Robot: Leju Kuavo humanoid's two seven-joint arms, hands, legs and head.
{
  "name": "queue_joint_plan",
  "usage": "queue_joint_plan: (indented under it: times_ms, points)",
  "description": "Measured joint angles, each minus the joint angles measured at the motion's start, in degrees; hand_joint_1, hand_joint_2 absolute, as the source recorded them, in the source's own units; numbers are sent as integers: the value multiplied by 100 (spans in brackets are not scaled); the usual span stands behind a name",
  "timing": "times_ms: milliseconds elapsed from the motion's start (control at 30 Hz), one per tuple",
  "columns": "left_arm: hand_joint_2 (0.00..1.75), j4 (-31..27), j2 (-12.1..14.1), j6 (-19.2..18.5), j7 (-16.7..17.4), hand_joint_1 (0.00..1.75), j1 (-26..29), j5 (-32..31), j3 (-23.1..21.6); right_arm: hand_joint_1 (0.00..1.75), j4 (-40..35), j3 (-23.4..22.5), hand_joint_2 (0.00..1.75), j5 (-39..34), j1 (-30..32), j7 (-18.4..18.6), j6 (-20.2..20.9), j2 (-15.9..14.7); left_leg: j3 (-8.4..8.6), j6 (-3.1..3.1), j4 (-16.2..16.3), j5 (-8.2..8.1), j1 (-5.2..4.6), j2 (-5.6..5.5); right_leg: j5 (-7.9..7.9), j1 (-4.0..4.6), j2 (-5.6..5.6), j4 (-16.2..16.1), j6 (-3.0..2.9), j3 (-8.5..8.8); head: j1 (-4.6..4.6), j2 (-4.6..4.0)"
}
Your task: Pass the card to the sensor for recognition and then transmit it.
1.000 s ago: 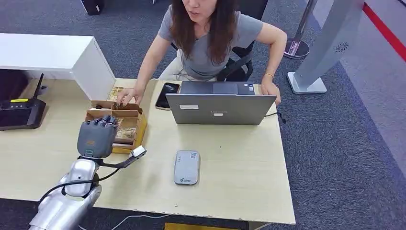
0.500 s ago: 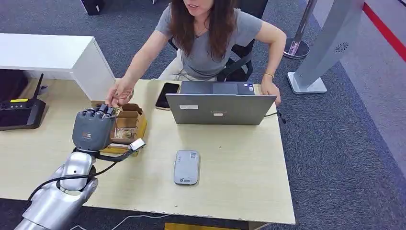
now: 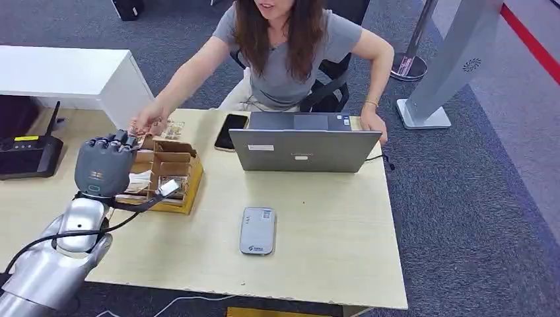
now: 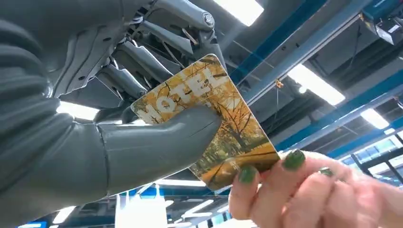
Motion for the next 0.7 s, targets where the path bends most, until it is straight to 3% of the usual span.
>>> queue_joint_plan:
  times_ms: [33, 300, 700]
  points:
    - [175, 6, 2, 0, 0, 0, -3, 0, 13, 0, 0, 0, 0, 0, 1, 0, 0, 0, 0, 0, 0, 0, -1, 0, 0, 0, 0, 0, 0, 0, 0, 0]
    - [175, 13, 114, 70, 404, 0, -41, 0, -26, 0, 0, 0, 0, -2, 1, 0, -11, 4, 0, 0, 0, 0, 0, 0, 0, 0, 0, 0, 0, 0, 2, 0]
    - [175, 20, 144, 151, 468, 0, -67, 0, -113, 0, 0, -2, 0, -13, 1, 0, -26, 7, 0, 0, 0, 0, 0, 0, 0, 0, 0, 0, 0, 0, 0, 0]
